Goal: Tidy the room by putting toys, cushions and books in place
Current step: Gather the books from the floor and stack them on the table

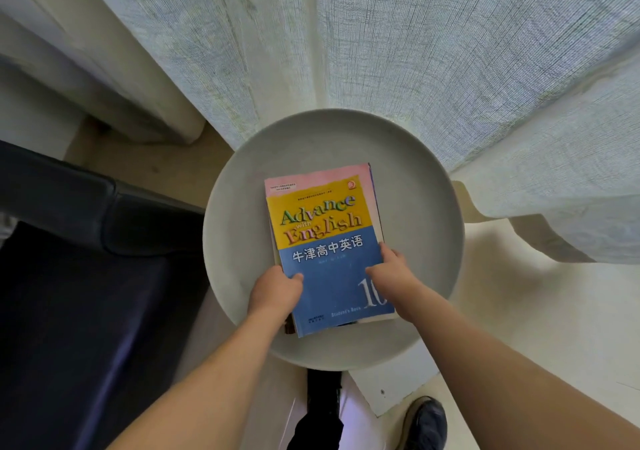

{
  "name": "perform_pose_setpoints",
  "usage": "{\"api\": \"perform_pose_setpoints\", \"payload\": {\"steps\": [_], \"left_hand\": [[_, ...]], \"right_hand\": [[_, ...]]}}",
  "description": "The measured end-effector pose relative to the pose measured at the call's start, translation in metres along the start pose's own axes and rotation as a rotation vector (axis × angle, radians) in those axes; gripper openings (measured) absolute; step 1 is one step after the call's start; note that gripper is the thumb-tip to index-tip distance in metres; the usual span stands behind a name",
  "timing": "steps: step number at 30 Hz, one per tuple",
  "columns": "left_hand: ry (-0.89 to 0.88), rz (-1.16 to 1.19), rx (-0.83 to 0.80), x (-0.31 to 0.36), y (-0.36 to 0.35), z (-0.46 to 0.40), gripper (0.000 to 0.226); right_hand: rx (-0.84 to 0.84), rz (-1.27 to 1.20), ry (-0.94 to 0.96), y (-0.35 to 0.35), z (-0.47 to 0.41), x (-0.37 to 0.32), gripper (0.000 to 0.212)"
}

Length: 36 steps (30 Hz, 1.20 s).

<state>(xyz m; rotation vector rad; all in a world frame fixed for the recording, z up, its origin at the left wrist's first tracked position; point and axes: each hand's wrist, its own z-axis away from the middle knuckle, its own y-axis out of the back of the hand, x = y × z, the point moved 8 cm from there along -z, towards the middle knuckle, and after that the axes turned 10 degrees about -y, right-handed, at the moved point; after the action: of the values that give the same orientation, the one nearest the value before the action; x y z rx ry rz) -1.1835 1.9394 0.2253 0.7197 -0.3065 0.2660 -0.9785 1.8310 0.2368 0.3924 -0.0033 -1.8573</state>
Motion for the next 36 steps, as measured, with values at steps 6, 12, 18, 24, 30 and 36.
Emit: {"api": "perform_pose_setpoints", "payload": {"steps": [6, 12, 18, 24, 30, 36], "left_hand": [[-0.072, -0.137, 0.022, 0.009, 0.001, 0.006, 0.032], [-0.15, -0.216, 0.102, 0.016, 0.017, 0.03, 0.027], [-0.288, -0.309, 0.199, 0.01, 0.033, 0.064, 0.032], [-0.286, -0.314, 0.335, -0.027, 0.042, 0.128, 0.047], [-0.168, -0.268, 0.378, -0.097, 0.037, 0.2, 0.053], [0.063, -0.14, 0.43, -0.22, 0.024, 0.281, 0.054]], "right_hand": [[0.069, 0.075, -0.014, -0.005, 0.001, 0.005, 0.04], [0.205, 0.293, 0.034, 0.001, 0.018, 0.022, 0.036], [0.38, 0.728, 0.45, -0.008, 0.059, 0.01, 0.057], [0.3, 1.079, 0.639, -0.046, 0.12, 0.02, 0.063], [0.194, 1.247, 0.701, -0.094, 0.158, 0.053, 0.068], [0.077, 1.493, 0.771, -0.182, 0.188, 0.105, 0.075]]}}
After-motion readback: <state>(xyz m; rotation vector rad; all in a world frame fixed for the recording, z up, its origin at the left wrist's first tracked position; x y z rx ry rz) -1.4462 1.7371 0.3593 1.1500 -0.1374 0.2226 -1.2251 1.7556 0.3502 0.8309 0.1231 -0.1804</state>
